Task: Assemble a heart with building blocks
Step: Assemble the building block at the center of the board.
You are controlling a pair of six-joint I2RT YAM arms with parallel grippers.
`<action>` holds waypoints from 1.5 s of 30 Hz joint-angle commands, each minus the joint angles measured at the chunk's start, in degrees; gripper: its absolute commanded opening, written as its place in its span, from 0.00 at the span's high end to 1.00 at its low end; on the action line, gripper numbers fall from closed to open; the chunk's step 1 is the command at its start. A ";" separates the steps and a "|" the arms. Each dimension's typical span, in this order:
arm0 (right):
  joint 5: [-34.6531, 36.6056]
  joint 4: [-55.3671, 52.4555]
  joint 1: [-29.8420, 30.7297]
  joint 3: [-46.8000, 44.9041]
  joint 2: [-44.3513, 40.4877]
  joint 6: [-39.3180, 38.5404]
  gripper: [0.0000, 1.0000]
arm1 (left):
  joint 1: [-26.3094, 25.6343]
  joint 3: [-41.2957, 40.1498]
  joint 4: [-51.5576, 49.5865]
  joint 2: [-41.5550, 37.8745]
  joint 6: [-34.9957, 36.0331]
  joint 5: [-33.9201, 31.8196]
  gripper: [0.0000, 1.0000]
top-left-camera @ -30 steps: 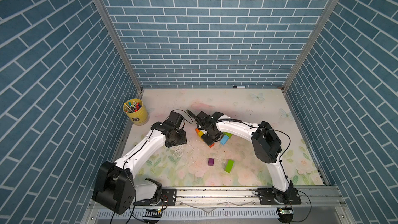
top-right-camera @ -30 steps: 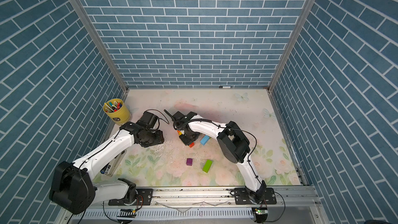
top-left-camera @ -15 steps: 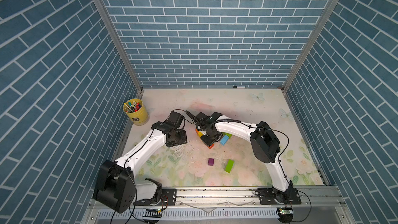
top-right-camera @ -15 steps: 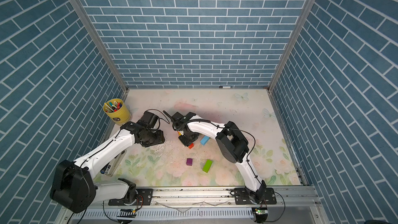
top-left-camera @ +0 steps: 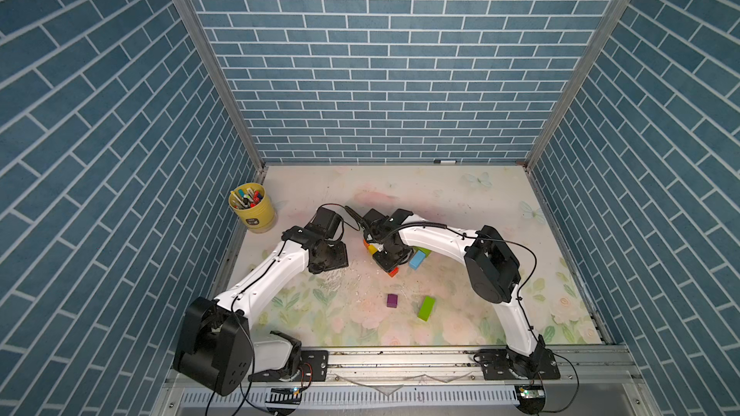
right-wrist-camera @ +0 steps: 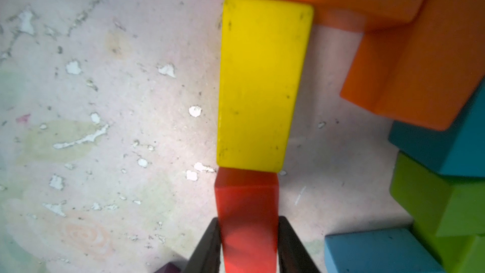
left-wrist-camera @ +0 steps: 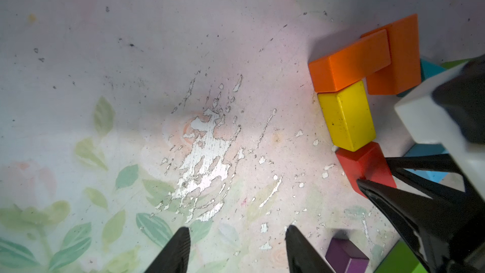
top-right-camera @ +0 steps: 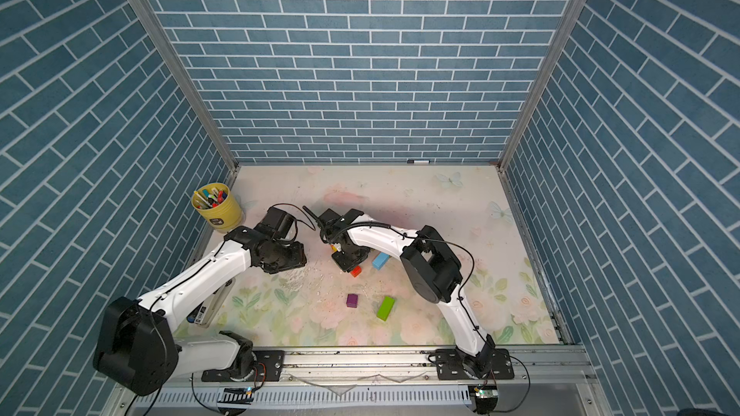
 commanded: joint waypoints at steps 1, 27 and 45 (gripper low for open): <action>1.22 -1.20 0.19 0.38 -0.52 -0.39 0.67 | 0.36 -0.72 -0.26 -0.43 0.25 -0.25 0.39; 1.65 -0.12 0.24 1.33 0.05 -0.30 0.68 | 0.33 -1.51 -0.16 -1.02 0.17 -0.34 0.39; 18.70 -0.38 -4.26 -4.51 -18.61 14.43 0.36 | -5.89 1.72 1.32 -1.25 2.80 3.45 0.32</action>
